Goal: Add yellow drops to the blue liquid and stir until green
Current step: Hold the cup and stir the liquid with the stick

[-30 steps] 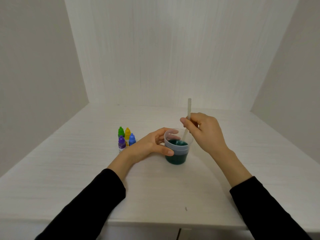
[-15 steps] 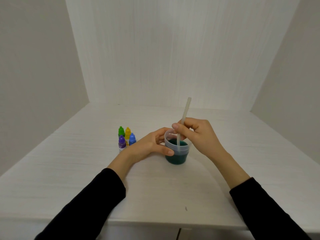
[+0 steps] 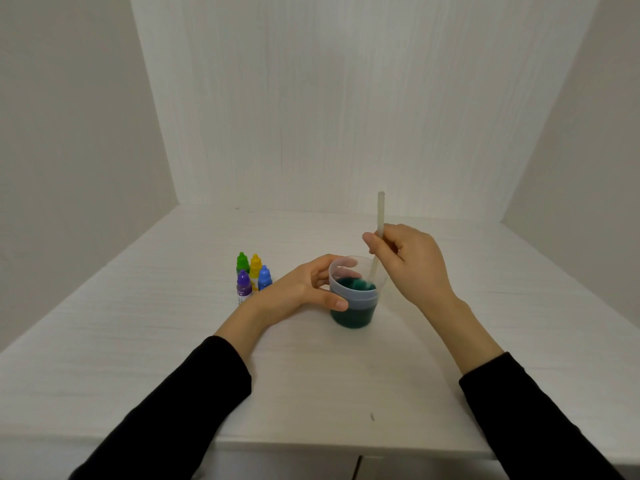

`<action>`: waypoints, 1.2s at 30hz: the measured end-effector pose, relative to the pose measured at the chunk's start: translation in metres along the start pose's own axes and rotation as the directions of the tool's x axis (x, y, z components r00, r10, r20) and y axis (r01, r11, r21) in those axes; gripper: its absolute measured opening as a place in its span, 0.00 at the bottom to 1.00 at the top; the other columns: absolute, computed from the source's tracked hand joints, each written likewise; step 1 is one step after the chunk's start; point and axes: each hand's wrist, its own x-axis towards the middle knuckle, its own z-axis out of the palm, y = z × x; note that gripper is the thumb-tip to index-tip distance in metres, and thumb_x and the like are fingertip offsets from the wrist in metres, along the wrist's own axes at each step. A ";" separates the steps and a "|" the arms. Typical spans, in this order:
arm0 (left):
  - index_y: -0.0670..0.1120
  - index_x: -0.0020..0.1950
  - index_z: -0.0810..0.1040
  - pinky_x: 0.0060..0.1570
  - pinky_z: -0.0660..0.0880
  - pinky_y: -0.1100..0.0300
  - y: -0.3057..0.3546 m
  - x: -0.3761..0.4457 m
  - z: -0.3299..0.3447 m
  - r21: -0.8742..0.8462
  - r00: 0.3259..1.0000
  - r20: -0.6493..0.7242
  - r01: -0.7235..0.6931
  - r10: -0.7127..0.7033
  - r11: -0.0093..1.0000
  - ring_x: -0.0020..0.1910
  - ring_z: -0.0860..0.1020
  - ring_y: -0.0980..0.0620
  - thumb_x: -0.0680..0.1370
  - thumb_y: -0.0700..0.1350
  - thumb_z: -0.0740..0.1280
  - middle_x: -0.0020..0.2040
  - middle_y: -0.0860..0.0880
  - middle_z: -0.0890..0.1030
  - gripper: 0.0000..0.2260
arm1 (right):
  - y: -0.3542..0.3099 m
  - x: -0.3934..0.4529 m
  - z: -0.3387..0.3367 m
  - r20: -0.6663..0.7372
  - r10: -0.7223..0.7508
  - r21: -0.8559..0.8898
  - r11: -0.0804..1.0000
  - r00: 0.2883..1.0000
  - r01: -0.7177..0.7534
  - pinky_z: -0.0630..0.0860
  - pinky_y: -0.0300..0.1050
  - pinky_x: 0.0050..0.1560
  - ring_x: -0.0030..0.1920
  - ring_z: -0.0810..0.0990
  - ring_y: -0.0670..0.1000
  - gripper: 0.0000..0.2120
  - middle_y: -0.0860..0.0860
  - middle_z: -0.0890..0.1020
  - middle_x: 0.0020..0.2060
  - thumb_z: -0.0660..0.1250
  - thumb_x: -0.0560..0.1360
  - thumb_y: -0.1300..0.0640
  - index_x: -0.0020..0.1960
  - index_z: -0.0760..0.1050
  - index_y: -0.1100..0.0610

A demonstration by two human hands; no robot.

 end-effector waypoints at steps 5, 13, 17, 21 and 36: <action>0.51 0.67 0.72 0.58 0.74 0.56 0.000 0.000 0.000 -0.008 1.000 0.000 -0.002 0.002 1.000 0.63 0.77 0.51 0.62 0.47 0.77 0.64 0.49 0.79 0.34 | -0.004 -0.003 -0.002 0.034 0.015 0.186 0.982 0.999 -0.021 0.68 0.34 0.31 0.27 0.72 0.45 0.15 0.48 0.76 0.26 0.62 0.77 0.51 0.33 0.75 0.52; 0.47 0.71 0.69 0.68 0.70 0.46 -0.003 0.002 -0.001 0.017 1.000 0.014 -0.018 0.018 1.000 0.67 0.74 0.50 0.66 0.40 0.75 0.67 0.48 0.77 0.34 | -0.020 -0.008 -0.005 0.159 -0.051 0.489 0.872 0.986 -0.034 0.72 0.31 0.36 0.30 0.77 0.42 0.12 0.46 0.79 0.28 0.65 0.76 0.54 0.34 0.76 0.49; 0.48 0.71 0.69 0.69 0.69 0.44 -0.002 0.002 -0.002 0.024 1.000 0.011 -0.016 0.015 1.000 0.67 0.74 0.51 0.67 0.40 0.74 0.68 0.50 0.77 0.33 | -0.020 -0.008 -0.001 0.190 -0.019 0.459 0.885 0.982 -0.071 0.77 0.33 0.41 0.36 0.81 0.44 0.07 0.49 0.84 0.36 0.66 0.75 0.51 0.42 0.80 0.52; 0.50 0.69 0.71 0.66 0.71 0.49 -0.001 0.001 -0.001 0.015 1.000 0.006 -0.010 0.010 1.000 0.65 0.76 0.52 0.67 0.41 0.75 0.64 0.51 0.79 0.31 | -0.015 -0.005 0.003 0.150 0.036 0.383 0.919 0.988 -0.092 0.76 0.33 0.43 0.40 0.81 0.44 0.05 0.48 0.83 0.39 0.66 0.75 0.52 0.45 0.80 0.51; 0.50 0.68 0.71 0.57 0.74 0.57 -0.001 0.000 0.000 -0.010 1.000 -0.001 -0.007 0.007 1.000 0.64 0.76 0.51 0.62 0.46 0.77 0.64 0.48 0.79 0.35 | -0.010 -0.005 -0.006 0.073 0.054 0.285 0.956 0.996 -0.073 0.67 0.31 0.31 0.26 0.72 0.43 0.16 0.43 0.73 0.24 0.63 0.77 0.52 0.31 0.72 0.48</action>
